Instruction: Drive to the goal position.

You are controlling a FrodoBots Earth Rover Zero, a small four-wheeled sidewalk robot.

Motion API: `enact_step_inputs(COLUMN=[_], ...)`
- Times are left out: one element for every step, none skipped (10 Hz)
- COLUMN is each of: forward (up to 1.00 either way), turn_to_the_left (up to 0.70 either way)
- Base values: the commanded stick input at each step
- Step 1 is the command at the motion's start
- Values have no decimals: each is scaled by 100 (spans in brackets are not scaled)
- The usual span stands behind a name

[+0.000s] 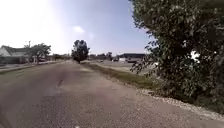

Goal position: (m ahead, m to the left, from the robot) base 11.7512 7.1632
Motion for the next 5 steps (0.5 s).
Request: enact_step_inputs(forward=[100, 100, 100, 100, 100], turn_to_the_left=[10, 22, 34, 39, 39])
